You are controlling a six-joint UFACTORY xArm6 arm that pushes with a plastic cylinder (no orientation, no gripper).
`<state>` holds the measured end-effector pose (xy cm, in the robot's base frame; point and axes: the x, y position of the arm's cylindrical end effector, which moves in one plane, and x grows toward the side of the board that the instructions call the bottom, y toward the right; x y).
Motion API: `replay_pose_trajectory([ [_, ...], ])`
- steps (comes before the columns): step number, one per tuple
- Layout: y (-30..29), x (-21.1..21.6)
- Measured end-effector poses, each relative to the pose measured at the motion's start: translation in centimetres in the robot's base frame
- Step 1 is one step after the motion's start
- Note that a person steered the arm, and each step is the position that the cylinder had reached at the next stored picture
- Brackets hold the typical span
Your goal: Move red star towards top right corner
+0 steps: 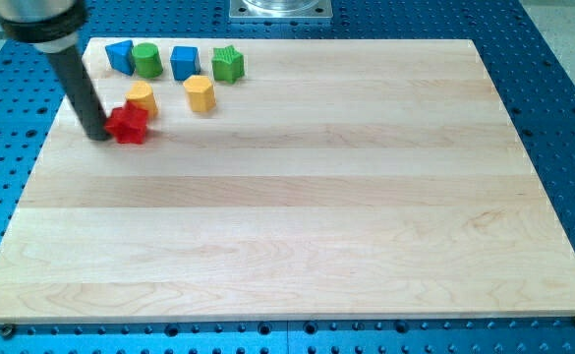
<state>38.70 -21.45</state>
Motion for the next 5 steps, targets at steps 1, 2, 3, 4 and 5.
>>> replay_pose_trajectory([
  [1,7.5,-0.1],
  [2,9.4,2.3],
  [3,13.0,2.4],
  [4,14.5,0.4],
  [5,15.2,0.3],
])
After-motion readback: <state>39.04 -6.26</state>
